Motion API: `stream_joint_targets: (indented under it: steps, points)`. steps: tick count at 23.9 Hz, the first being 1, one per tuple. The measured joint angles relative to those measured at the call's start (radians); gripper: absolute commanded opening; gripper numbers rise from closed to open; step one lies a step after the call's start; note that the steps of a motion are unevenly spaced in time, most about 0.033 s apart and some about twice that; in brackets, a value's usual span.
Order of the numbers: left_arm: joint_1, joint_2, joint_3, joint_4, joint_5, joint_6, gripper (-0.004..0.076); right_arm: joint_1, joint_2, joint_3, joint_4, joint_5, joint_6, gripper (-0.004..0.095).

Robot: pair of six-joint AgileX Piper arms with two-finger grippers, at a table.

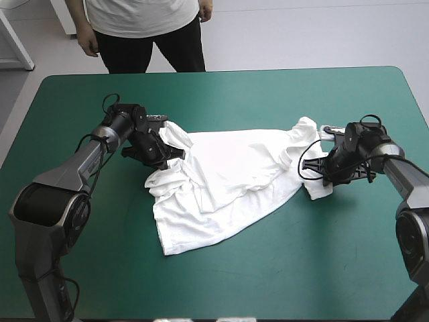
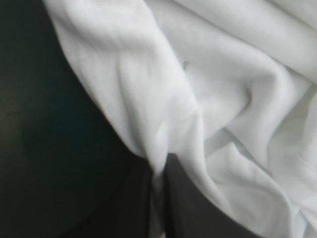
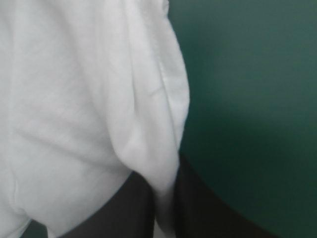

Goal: Fold the cloth

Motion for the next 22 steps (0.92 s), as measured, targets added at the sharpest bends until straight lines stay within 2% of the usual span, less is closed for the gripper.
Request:
stream_joint_targets:
  steps: [4,8,11,14,22]
  points:
    - [0.001,0.002,-0.049,0.084,0.047,0.007,-0.001,0.002,-0.037,0.015,0.004,0.022,-0.002,-0.0017]
    - [0.004,-0.081,-0.202,0.17,0.128,0.008,-0.001,0.003,-0.248,0.004,-0.015,0.069,-0.003,-0.0018]
    - [0.004,-0.178,-0.337,0.173,0.159,0.008,-0.001,0.003,-0.408,-0.095,-0.016,0.122,-0.026,-0.0017]
    - [0.004,-0.239,-0.424,0.174,0.167,0.008,-0.001,0.003,-0.478,-0.205,-0.02,0.166,-0.044,-0.0017]
    - [0.004,-0.43,-0.644,0.169,0.168,0.008,-0.001,0.003,-0.548,-0.558,-0.022,0.288,-0.078,-0.0017]
